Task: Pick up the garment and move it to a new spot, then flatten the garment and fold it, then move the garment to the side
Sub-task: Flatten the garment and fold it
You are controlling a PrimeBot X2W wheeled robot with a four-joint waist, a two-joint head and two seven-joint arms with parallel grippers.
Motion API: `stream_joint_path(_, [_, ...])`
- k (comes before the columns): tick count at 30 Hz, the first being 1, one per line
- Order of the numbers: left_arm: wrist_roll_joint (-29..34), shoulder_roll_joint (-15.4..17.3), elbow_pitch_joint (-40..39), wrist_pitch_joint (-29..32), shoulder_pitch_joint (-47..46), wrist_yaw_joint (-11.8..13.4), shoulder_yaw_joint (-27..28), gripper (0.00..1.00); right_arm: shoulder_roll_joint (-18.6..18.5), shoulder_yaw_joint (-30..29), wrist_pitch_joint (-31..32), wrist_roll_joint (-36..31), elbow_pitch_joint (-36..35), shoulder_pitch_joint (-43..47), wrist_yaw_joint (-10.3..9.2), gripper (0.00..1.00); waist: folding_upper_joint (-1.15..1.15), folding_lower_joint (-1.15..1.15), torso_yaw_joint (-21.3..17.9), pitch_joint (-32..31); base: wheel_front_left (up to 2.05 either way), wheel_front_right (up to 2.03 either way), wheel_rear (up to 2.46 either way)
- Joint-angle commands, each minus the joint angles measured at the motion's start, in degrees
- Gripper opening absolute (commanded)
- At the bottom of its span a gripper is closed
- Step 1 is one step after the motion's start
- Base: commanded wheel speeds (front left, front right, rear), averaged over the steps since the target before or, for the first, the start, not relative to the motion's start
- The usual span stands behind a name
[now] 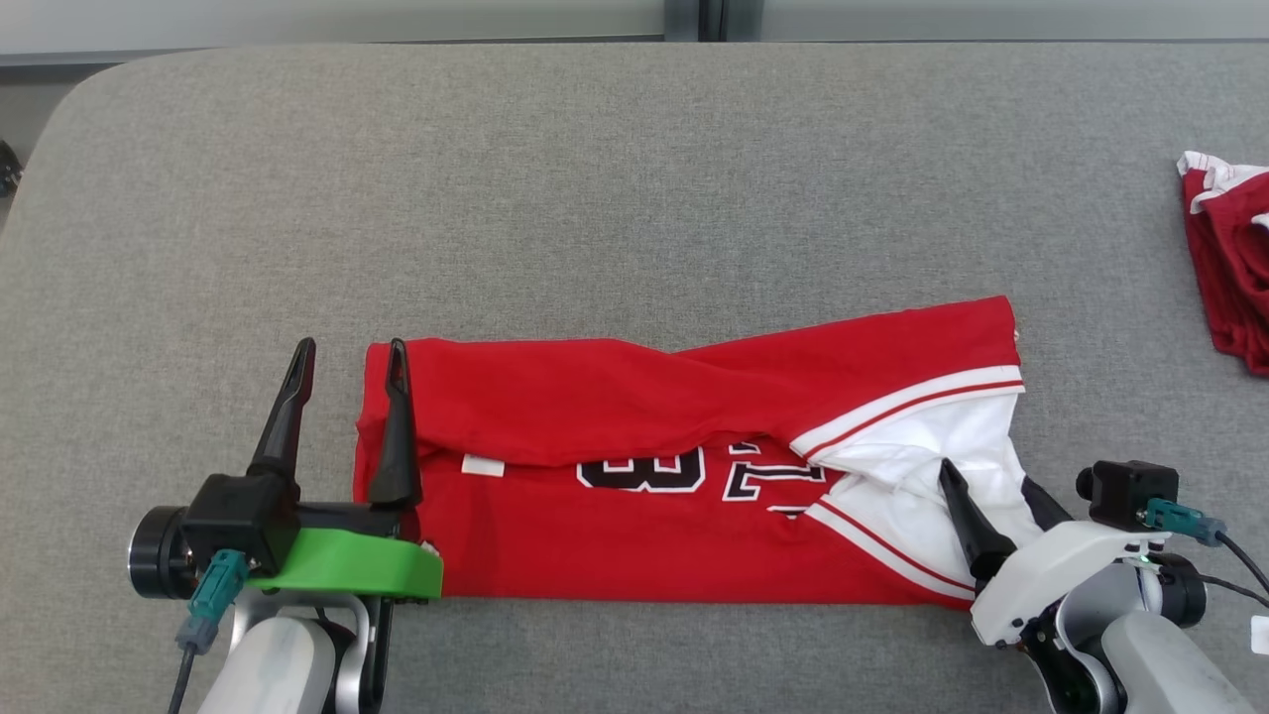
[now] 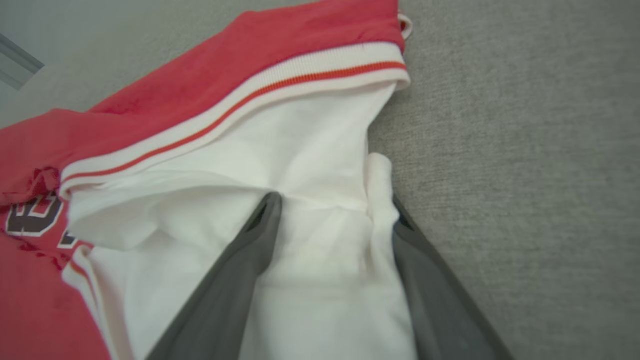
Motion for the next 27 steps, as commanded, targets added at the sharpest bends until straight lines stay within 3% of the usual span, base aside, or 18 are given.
stream_joint_path(1, [0.9,-0.2,0.2,-0.2,-0.5,-0.4,0.6,1.0,1.4,3.5,3.0,1.9,2.3,1.0,0.44,0.37,0.0,0.0,-0.1,-0.1,0.0,0.0,0.0])
stream_joint_path(2, [1.0,-0.3,0.2,-0.2,-0.4,-0.6,0.7,1.0,1.2,4.2,3.4,2.8,2.4,0.9,0.44,0.0,0.0,0.0,-0.2,-0.1,0.0,0.0,0.0])
stream_joint_path(8, [2.0,-1.0,0.3,-0.2,0.6,-1.2,1.7,1.0,-1.6,5.6,0.3,6.6,1.3,-0.4,0.21,0.0,0.0,0.0,-0.7,-0.9,0.0,0.0,0.0])
stream_joint_path(17, [3.1,-1.7,0.6,-0.2,2.3,-1.8,2.8,1.0,-7.6,-0.4,-5.2,9.2,0.6,2.3,0.15,0.0,0.0,0.0,-2.1,-3.1,0.0,0.0,0.0])
stream_joint_path(22, [3.2,-1.9,0.8,-0.2,3.3,-2.2,3.2,1.0,-10.7,-4.2,-5.2,9.7,0.9,5.3,0.15,0.0,0.0,0.0,-2.8,-4.7,0.0,0.0,0.0])
stream_joint_path(27, [3.2,-1.9,0.9,-0.2,4.4,-2.3,3.5,1.0,-12.2,-5.9,-3.7,6.8,-3.2,6.1,0.15,0.0,0.0,0.0,-3.7,-6.6,0.0,0.0,0.0])
